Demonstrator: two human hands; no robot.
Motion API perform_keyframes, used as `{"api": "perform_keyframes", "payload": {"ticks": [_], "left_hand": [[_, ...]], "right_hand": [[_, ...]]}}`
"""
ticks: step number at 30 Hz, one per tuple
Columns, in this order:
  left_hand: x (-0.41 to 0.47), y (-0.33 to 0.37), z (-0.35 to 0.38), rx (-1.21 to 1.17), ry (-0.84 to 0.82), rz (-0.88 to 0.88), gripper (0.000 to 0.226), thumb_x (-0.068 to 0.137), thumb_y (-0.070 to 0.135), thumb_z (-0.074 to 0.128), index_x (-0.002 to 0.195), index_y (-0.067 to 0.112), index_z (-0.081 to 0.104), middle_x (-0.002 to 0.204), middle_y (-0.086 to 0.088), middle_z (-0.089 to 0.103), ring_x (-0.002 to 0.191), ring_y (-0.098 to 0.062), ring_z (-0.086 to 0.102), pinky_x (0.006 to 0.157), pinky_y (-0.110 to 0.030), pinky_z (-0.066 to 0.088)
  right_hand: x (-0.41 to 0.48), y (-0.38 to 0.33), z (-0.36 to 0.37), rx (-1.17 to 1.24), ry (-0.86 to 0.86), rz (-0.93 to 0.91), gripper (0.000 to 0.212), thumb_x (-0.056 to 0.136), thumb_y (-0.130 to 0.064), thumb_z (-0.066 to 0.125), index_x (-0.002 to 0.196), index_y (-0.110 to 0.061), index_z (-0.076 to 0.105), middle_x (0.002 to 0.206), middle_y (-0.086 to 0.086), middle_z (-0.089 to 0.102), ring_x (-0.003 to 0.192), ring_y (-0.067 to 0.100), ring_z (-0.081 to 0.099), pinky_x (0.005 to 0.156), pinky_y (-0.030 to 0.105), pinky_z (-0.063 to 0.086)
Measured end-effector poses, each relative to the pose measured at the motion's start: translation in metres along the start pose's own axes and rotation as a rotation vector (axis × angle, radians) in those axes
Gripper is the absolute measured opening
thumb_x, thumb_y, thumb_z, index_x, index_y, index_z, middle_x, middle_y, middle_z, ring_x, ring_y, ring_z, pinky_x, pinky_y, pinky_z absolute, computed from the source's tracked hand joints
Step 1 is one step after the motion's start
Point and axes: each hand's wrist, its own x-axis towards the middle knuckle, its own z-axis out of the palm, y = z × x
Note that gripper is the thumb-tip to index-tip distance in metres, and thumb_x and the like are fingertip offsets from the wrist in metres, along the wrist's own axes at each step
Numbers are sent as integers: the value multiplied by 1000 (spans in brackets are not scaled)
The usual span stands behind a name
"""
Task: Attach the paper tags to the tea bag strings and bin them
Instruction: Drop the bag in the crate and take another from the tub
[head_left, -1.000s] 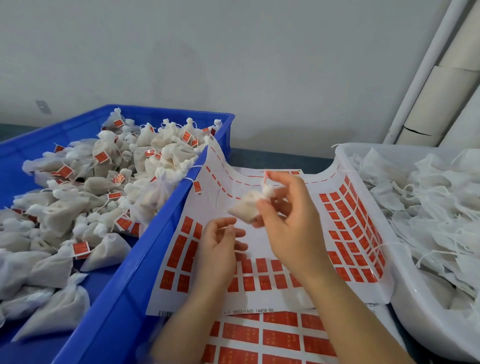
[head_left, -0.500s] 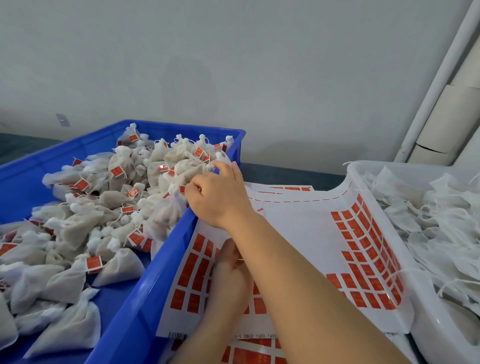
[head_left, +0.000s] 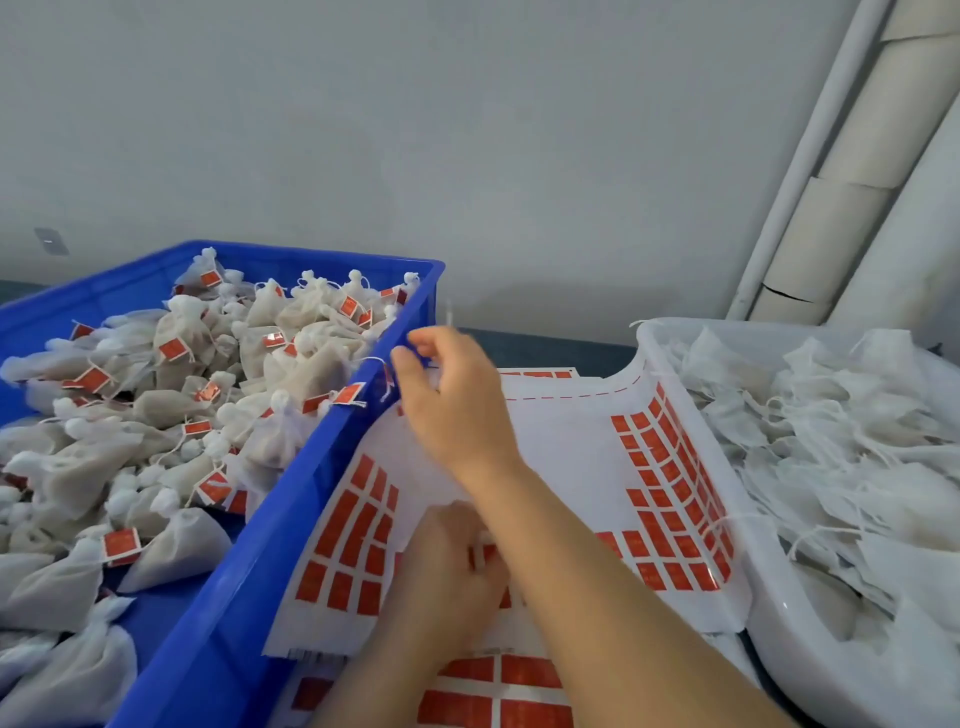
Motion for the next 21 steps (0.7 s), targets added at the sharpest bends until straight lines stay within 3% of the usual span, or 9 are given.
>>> {"api": "perform_keyframes", "payload": {"ticks": [1, 3, 4, 8, 11, 15, 21], "left_hand": [[3, -12, 9, 189, -1, -7, 21, 87, 27, 62, 102, 42, 64, 112, 22, 61, 111, 1, 50, 101, -27, 35], [5, -23, 19, 448, 249, -221, 31, 89, 45, 53, 120, 40, 54, 134, 25, 43, 128, 1, 30, 109, -25, 22], [3, -25, 23, 489, 311, -226, 35, 89, 47, 52, 124, 41, 51, 137, 26, 39, 130, 1, 26, 110, -26, 19], [5, -28, 24, 468, 267, -244, 37, 88, 50, 51, 124, 43, 50, 140, 26, 36, 131, 1, 26, 111, -29, 19], [6, -29, 24, 453, 270, -257, 37, 88, 49, 53, 125, 43, 50, 141, 26, 36, 131, 0, 28, 111, -29, 23], [7, -31, 24, 469, 261, -261, 38, 88, 50, 52, 126, 43, 49, 142, 25, 34, 133, -1, 27, 112, -29, 22], [6, -32, 24, 445, 284, -265, 38, 88, 49, 54, 125, 43, 49, 142, 25, 34, 133, -1, 27, 112, -31, 23]], "right_hand": [[5, 3, -16, -14, 50, 18, 25, 92, -28, 53, 113, -15, 58, 112, 1, 61, 99, 10, 56, 77, 19, 45], [16, 8, -52, -61, 146, 56, 23, 91, -23, 54, 111, -12, 60, 106, 1, 64, 94, 12, 58, 80, 25, 46], [23, 12, -71, -101, 178, 92, 23, 90, -21, 54, 110, -12, 60, 102, 1, 64, 93, 15, 58, 81, 26, 45], [41, 43, -147, -535, 102, 370, 29, 88, -10, 47, 114, -8, 59, 115, 9, 62, 106, 28, 56, 86, 32, 43], [34, 66, -190, -838, -114, 605, 25, 88, -5, 47, 108, -2, 62, 105, 15, 63, 92, 31, 58, 76, 32, 46], [6, 89, -200, -742, -412, 774, 13, 85, -15, 64, 98, -14, 65, 92, 7, 66, 81, 23, 65, 77, 36, 54], [0, 113, -198, -794, -319, 821, 16, 87, -18, 62, 97, -7, 67, 91, 11, 66, 79, 23, 62, 79, 33, 50]]}}
